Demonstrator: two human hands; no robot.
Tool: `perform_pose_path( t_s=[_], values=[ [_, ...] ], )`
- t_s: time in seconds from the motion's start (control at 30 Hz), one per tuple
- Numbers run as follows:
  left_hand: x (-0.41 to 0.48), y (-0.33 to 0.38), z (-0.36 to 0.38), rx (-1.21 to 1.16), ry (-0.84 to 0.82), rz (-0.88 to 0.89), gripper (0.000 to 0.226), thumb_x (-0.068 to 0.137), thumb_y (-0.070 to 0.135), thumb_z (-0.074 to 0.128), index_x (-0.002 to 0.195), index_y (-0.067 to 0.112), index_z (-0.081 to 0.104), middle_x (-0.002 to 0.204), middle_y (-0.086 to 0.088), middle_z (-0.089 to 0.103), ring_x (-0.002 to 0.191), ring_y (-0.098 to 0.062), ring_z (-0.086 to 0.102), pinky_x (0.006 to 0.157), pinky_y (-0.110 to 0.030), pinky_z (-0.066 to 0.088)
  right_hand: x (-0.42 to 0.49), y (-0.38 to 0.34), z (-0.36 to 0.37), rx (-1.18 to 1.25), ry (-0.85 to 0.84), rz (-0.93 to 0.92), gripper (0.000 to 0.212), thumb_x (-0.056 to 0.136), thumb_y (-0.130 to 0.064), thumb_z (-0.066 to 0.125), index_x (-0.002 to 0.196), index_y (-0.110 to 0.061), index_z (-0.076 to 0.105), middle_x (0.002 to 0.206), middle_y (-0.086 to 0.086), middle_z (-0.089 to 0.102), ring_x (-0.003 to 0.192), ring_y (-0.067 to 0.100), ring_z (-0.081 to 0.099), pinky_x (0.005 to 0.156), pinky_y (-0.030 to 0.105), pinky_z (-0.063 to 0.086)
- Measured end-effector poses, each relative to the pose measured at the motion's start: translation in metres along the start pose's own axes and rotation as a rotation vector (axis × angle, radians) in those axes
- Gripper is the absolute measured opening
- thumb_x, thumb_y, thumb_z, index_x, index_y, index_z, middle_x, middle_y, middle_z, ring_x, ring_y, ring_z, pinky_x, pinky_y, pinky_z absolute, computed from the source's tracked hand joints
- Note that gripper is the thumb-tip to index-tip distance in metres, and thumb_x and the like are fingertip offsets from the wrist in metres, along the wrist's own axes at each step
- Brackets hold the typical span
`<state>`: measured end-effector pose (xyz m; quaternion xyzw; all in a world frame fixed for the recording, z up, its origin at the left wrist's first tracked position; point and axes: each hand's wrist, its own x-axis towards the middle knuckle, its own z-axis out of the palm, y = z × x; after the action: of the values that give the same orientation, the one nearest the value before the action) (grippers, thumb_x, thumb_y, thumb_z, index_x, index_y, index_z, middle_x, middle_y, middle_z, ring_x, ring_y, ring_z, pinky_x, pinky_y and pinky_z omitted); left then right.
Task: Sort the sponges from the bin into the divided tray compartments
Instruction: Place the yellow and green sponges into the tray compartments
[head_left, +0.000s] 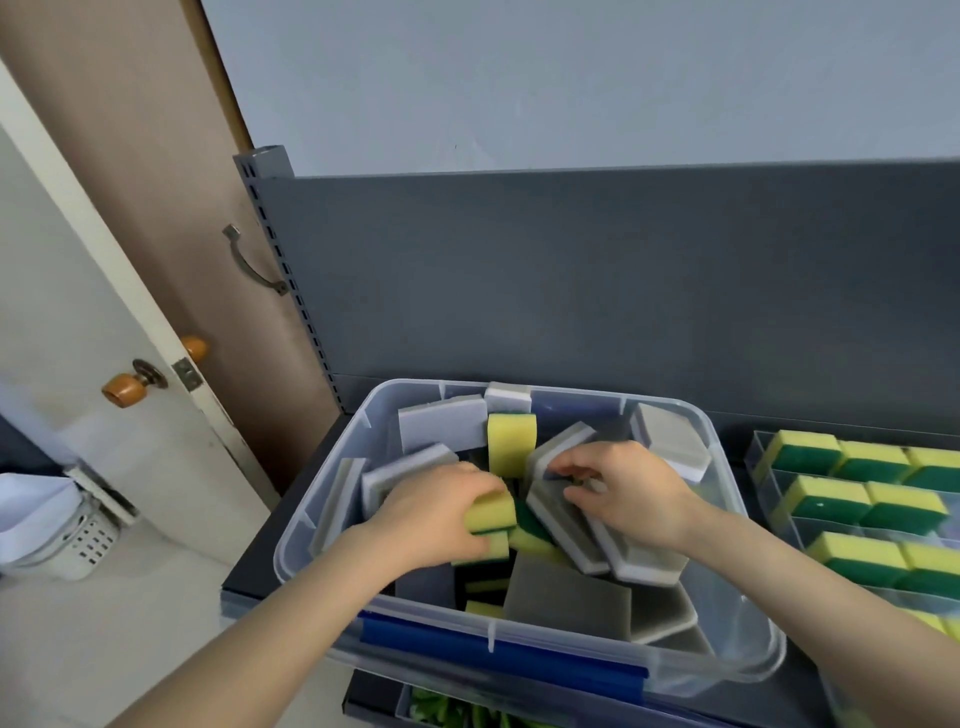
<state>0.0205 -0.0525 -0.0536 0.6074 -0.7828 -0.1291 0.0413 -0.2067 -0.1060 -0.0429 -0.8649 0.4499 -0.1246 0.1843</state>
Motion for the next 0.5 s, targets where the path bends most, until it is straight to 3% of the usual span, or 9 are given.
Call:
perform_pose_path(
  t_s=[0.1, 0.23, 0.3, 0.4, 0.5],
  values=[
    [0.000, -0.006, -0.009, -0.107, 0.117, -0.067, 0.046, 0.085, 0.029, 0.062, 0.129, 0.037, 0.052, 0.122, 0.014, 0.057, 0.096, -0.002, 0.051, 0.079, -0.023, 0.049, 0.005, 0.004, -0.001, 0.009, 0.010, 0.008, 0.028, 0.083, -0.027, 0.060, 0.110, -0.033, 0.064, 0.102, -0.013, 0.069, 0.093, 0.009, 0.063, 0.081, 0.029, 0.052],
    [0.000, -0.001, -0.009, -0.066, 0.100, -0.067, 0.051, 0.089, 0.025, 0.057, 0.137, 0.037, 0.044, 0.127, 0.010, 0.055, 0.100, -0.007, 0.054, 0.076, -0.022, 0.049, 0.021, 0.002, -0.001, 0.016, 0.014, 0.014, 0.030, 0.083, -0.026, 0.060, 0.112, -0.033, 0.063, 0.104, -0.013, 0.068, 0.094, 0.007, 0.062, 0.081, 0.024, 0.051],
    [-0.001, 0.001, -0.013, -0.049, 0.187, -0.097, 0.052, 0.092, 0.023, 0.051, 0.141, 0.035, 0.038, 0.129, 0.007, 0.055, 0.099, -0.010, 0.057, 0.070, -0.021, 0.046, 0.032, -0.002, -0.002, 0.009, 0.001, 0.029, 0.033, 0.085, -0.022, 0.058, 0.116, -0.029, 0.062, 0.110, -0.011, 0.067, 0.099, 0.008, 0.061, 0.085, 0.024, 0.049],
    [-0.007, -0.004, -0.027, -0.056, 0.397, -0.186, 0.052, 0.091, 0.020, 0.046, 0.140, 0.033, 0.039, 0.124, 0.004, 0.059, 0.091, -0.018, 0.059, 0.069, -0.033, 0.049, 0.048, -0.008, -0.003, -0.053, 0.027, 0.033, 0.037, 0.086, -0.017, 0.054, 0.121, -0.026, 0.059, 0.119, -0.007, 0.064, 0.107, 0.013, 0.060, 0.090, 0.029, 0.049],
    [-0.014, -0.011, -0.041, -0.110, 0.561, -0.249, 0.046, 0.091, 0.020, 0.046, 0.135, 0.031, 0.046, 0.124, 0.005, 0.059, 0.094, -0.019, 0.058, 0.065, -0.029, 0.041, 0.067, -0.015, 0.005, -0.159, 0.047, 0.023, 0.040, 0.088, -0.016, 0.052, 0.126, -0.026, 0.054, 0.125, -0.001, 0.059, 0.108, 0.020, 0.058, 0.090, 0.032, 0.049]
  ],
)
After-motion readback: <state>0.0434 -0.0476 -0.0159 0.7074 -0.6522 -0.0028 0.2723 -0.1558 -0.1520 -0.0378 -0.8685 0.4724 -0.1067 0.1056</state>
